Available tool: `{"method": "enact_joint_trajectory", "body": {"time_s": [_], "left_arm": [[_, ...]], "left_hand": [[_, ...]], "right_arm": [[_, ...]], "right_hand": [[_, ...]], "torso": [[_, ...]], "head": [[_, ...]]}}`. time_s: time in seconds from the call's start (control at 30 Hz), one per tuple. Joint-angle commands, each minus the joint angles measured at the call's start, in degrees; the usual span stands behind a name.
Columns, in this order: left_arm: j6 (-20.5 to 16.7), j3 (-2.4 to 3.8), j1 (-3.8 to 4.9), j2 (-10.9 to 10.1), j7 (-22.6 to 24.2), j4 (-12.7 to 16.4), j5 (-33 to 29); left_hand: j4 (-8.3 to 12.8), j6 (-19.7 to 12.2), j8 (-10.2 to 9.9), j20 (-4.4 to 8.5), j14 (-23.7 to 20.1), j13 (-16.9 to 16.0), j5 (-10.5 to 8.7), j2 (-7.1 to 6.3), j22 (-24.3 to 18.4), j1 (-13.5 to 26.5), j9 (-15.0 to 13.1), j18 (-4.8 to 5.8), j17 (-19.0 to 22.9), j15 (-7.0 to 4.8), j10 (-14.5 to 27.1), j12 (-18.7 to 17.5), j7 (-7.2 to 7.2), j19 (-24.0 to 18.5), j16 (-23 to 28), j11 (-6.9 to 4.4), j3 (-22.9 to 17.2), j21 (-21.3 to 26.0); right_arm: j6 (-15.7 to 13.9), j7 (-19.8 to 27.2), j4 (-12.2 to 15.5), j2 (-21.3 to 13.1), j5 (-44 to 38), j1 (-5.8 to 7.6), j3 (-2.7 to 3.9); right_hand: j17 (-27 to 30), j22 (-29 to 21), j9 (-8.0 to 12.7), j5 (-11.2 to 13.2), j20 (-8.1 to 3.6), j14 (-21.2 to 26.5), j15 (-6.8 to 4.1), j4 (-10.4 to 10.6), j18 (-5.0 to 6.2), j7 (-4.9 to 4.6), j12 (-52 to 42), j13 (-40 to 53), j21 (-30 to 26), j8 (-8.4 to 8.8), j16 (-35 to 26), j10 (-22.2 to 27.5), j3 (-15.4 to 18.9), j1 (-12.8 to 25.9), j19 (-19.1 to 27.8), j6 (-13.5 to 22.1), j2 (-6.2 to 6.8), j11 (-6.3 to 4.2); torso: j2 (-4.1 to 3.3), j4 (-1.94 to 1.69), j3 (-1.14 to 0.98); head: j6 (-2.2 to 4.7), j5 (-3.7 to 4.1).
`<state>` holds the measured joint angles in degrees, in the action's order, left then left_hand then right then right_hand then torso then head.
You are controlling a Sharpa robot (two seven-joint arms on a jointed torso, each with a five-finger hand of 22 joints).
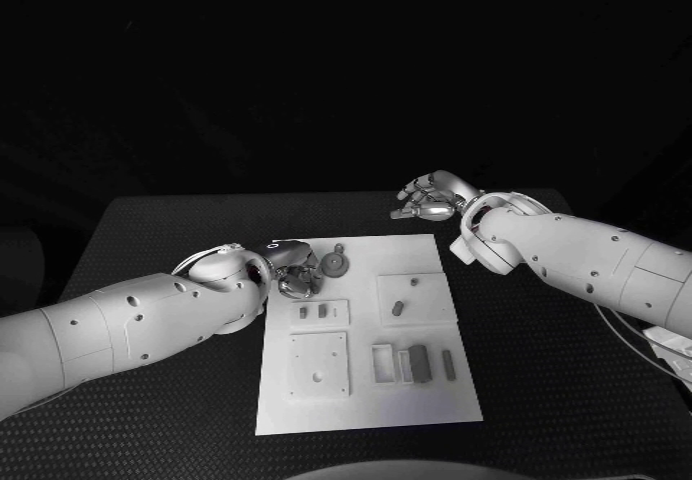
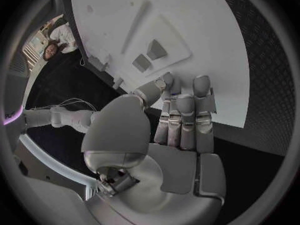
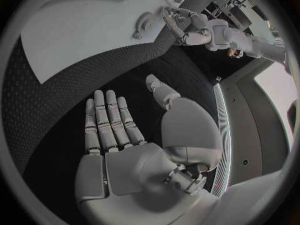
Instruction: Assemble the parts on the task board
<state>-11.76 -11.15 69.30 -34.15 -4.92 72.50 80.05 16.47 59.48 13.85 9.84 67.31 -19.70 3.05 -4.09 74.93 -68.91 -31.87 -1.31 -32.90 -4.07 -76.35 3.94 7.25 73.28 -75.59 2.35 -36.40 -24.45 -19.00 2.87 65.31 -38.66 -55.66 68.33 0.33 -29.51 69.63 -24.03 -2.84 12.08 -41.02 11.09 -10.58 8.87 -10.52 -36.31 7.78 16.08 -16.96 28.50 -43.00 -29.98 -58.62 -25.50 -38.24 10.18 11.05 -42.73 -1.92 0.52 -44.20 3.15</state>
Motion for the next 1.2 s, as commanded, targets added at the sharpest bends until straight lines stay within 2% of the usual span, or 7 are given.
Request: {"method": "enact_joint_trajectory", "body": {"time_s": [0.03,0.43,0.93,1.07,1.2], "left_arm": [[0.6,-0.22,-0.30,-0.1,0.1,0.1,-1.9],[-0.3,-0.21,-0.30,-0.5,0.1,0.3,-1.8],[-1.7,-0.13,-0.29,-1.3,0.3,-0.2,-2.1],[-2.5,-0.04,-0.26,-1.8,0.9,-1.2,-3.8],[-3.7,0.29,-0.22,-2.7,1.4,-2.4,-7.5]], "left_hand": [[-0.2,-1.4,-0.7,-0.06,-0.6,0.0,0.02,-0.65,1.2,0.6,0.4,-3.09,0.0,-0.05,0.4,-0.1,0.40,-0.3,0.1,-0.05,0.4,0.2],[-0.1,-5.0,-2.1,-0.29,-0.9,-0.1,0.01,-1.42,1.2,0.4,1.2,-3.27,0.0,0.17,1.0,0.0,0.92,-0.4,-0.1,0.18,0.6,0.3],[-0.1,-5.8,-2.3,-0.29,-0.9,-0.3,0.00,-1.62,1.2,0.2,1.3,-3.32,0.0,0.13,0.8,0.1,0.99,-0.4,-0.1,0.13,0.6,0.3],[-0.2,-5.7,-2.1,-0.37,-1.0,-0.2,0.00,-1.76,1.2,0.1,1.3,-3.28,0.1,0.27,1.4,-0.1,0.94,-0.5,-0.1,0.28,0.6,0.4],[-0.3,-4.9,-1.3,-1.02,-2.6,0.1,0.01,-1.98,1.1,0.2,1.1,-3.13,0.5,1.03,3.5,-0.3,1.17,-2.1,0.9,1.05,0.4,1.3]], "right_arm": [[0.5,0.5,0.1,0.0,-0.2,-0.02,0.01],[0.5,0.6,0.0,0.0,-0.2,-0.03,0.01],[0.8,0.6,-0.2,-0.1,-0.2,-0.10,0.01],[1.8,1.1,-0.3,-0.3,-0.2,-0.10,0.01],[2.9,2.2,-0.4,-0.7,-2.0,-0.12,0.01]], "right_hand": [[0.1,0.1,0.1,0.0,0.06,-0.4,0.04,0.0,-0.93,-3.63,0.2,-0.1,-0.2,-0.29,-0.3,0.3,0.3,-0.1,-0.4,0.5,-0.56,0.01],[0.1,0.1,0.1,0.0,0.06,-0.3,0.05,-0.1,-0.93,-3.63,0.2,-0.1,-0.3,-0.29,-0.3,0.3,0.3,-0.1,-0.4,0.5,-0.52,0.01],[0.1,0.2,0.1,0.0,0.03,-0.4,0.04,-0.1,-0.90,-3.61,0.2,-0.2,-0.3,-0.31,-0.4,0.3,0.2,-0.2,-0.5,0.5,-0.61,0.01],[0.1,0.3,0.1,0.0,-0.11,-0.8,-0.13,-0.7,-0.55,-3.37,0.1,-0.3,-0.2,-0.52,-0.2,0.3,0.0,-0.9,-1.4,0.3,-1.25,0.01],[-0.4,0.4,-0.1,0.0,-0.32,-3.7,-1.39,-2.8,0.43,-2.72,-0.3,-0.3,0.5,-1.34,1.2,-0.7,-0.8,-2.9,-4.5,-1.0,-3.09,-0.38]], "torso": [[-0.01,-0.02,0.02],[0.01,0.04,0.01],[0.00,0.03,0.00],[0.01,-0.01,-0.04],[0.01,0.01,-0.05]], "head": [[-0.12,0.07],[-0.14,0.09],[0.05,0.17],[0.31,0.26],[0.66,0.38]]}}
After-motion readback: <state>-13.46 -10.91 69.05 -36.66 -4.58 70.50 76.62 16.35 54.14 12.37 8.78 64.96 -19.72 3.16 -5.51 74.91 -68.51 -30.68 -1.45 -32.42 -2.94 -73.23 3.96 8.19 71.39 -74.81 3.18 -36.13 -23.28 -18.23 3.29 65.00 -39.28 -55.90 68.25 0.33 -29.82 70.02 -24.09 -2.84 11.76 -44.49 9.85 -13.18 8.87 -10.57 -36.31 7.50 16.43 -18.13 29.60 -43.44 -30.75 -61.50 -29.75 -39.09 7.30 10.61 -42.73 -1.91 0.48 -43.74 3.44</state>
